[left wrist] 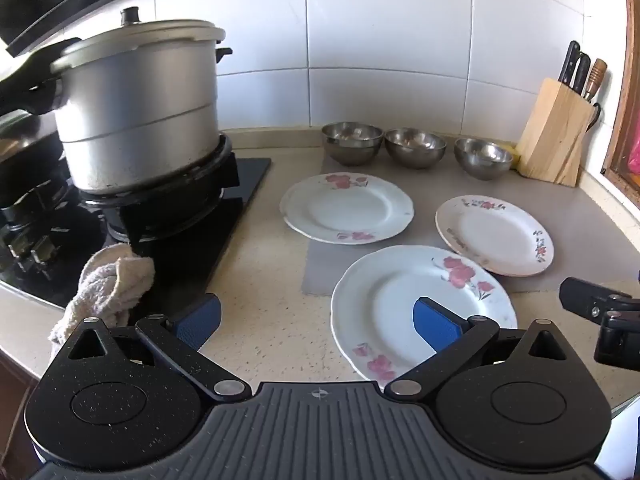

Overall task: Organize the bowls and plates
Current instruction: 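Move the right tool toward the large pink-flowered plate's rim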

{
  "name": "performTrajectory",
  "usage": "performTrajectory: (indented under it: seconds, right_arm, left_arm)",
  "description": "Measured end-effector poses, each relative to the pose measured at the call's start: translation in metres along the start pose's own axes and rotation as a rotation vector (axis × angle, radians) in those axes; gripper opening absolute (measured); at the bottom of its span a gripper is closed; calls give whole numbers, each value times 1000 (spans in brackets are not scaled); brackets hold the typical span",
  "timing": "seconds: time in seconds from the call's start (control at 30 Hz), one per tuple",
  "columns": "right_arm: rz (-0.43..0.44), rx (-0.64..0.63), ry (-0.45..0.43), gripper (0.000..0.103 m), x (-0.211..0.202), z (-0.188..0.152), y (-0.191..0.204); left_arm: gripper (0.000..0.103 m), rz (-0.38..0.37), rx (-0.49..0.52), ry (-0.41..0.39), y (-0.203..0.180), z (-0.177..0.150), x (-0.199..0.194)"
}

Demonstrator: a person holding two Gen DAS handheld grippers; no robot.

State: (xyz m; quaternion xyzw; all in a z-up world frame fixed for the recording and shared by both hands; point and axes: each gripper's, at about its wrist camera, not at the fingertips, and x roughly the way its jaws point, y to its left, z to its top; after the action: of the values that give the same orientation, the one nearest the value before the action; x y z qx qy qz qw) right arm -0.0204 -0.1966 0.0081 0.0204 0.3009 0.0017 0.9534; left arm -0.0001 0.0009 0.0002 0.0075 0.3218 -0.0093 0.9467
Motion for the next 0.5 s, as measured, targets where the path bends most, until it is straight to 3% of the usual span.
performTrajectory:
  seconds: [0.13, 0.27, 0.5]
  right_arm:
    - [9, -13, 0, 91, 1, 3, 6]
    - [5, -9, -8, 91, -1, 0, 8]
    - [-8, -23, 9, 91, -1, -4, 13]
  left_arm:
    - [98, -36, -43, -2, 19, -2, -7]
    - [98, 29, 11, 14, 5, -4, -3]
    - [98, 44, 33, 28, -1, -10, -2]
